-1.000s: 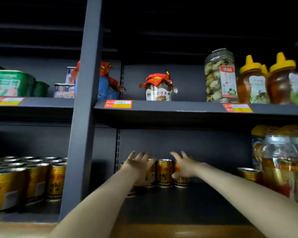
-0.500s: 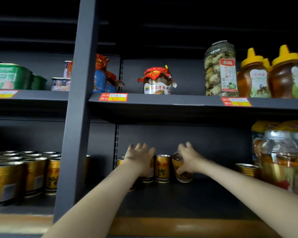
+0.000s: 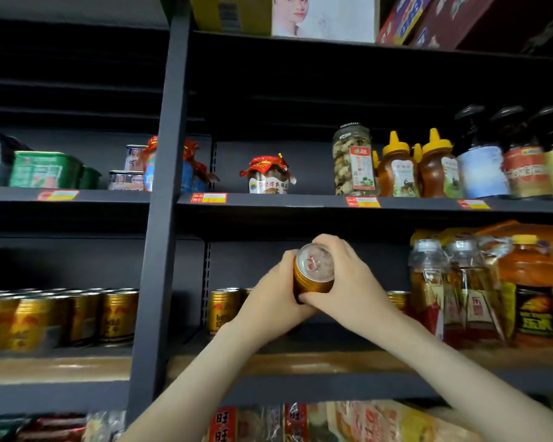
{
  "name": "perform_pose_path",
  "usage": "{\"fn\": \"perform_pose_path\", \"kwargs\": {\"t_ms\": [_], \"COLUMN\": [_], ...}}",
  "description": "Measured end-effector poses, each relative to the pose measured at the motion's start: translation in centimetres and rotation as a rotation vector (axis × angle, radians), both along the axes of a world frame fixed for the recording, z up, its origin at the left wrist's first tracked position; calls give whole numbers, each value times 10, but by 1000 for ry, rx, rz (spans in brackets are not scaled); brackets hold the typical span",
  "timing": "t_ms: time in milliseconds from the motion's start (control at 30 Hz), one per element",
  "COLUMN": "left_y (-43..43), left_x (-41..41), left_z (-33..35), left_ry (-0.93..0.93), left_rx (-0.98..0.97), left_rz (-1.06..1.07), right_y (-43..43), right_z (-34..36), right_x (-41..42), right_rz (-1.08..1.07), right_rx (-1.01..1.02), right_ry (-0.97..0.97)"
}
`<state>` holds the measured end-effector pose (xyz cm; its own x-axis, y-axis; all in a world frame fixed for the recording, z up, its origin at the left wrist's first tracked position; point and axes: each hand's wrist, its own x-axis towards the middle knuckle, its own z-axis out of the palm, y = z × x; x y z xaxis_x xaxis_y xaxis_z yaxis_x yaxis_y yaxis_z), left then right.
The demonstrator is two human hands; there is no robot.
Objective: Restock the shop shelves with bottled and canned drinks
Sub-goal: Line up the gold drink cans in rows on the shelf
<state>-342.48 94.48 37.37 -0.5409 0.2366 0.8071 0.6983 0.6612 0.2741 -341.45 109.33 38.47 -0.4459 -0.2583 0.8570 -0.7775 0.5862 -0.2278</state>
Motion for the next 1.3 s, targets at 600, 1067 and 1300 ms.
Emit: {"fn": "perform_pose_path", "kwargs": {"t_ms": [600,1067,1300], "left_y": [-167,-264,-270], "left_x": [205,251,260], "left_z": [-271,-401,-428], "left_ry": [-387,-776,-1417], "left_rx": [176,290,1042], "left_rz": [13,124,67], "right_y": [-150,-247,-259], "right_z": [-267,-395,-441], "right_x": [171,191,183], "right_rz": [376,510,708], "right_rx": [39,68,136], "right_ry": [-400,-884,-1158]}}
